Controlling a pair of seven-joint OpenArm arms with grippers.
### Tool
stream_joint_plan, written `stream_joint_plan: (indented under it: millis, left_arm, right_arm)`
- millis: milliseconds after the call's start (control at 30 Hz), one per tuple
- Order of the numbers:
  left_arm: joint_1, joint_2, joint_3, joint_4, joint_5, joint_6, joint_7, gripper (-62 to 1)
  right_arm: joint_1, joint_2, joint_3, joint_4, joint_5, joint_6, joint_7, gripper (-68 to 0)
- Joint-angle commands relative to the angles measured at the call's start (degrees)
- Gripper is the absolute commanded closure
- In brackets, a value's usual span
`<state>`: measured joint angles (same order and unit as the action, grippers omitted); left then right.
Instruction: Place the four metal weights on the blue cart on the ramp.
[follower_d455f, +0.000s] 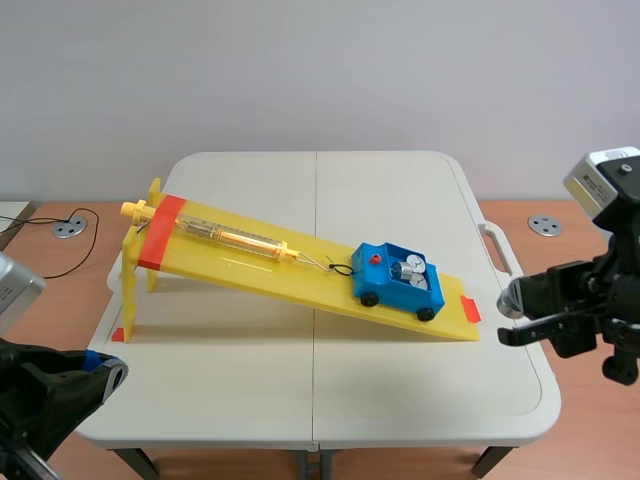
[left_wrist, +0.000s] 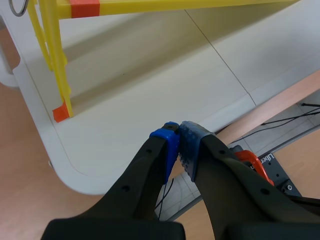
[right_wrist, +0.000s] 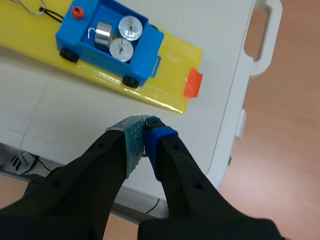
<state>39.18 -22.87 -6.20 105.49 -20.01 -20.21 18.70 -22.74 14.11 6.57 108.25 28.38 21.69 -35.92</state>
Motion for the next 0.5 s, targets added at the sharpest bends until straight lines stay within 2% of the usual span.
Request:
stream_joint_plan:
  millis: [0, 467]
  left_arm:
    - [-1.14, 0.31, -0.9, 4.15, -4.26, -1.03, -5.14, -4.0]
    - [-1.14, 0.33, -0.9, 4.15, -4.28, -1.03, -5.14, -4.0]
  right_arm:
    - [6.25, 2.34, -1.86, 2.58, 3.85, 0.9, 8.2, -0.6]
    - [15.15, -3.41, -6.08, -4.92, 3.82, 0.9, 8.13, -0.6]
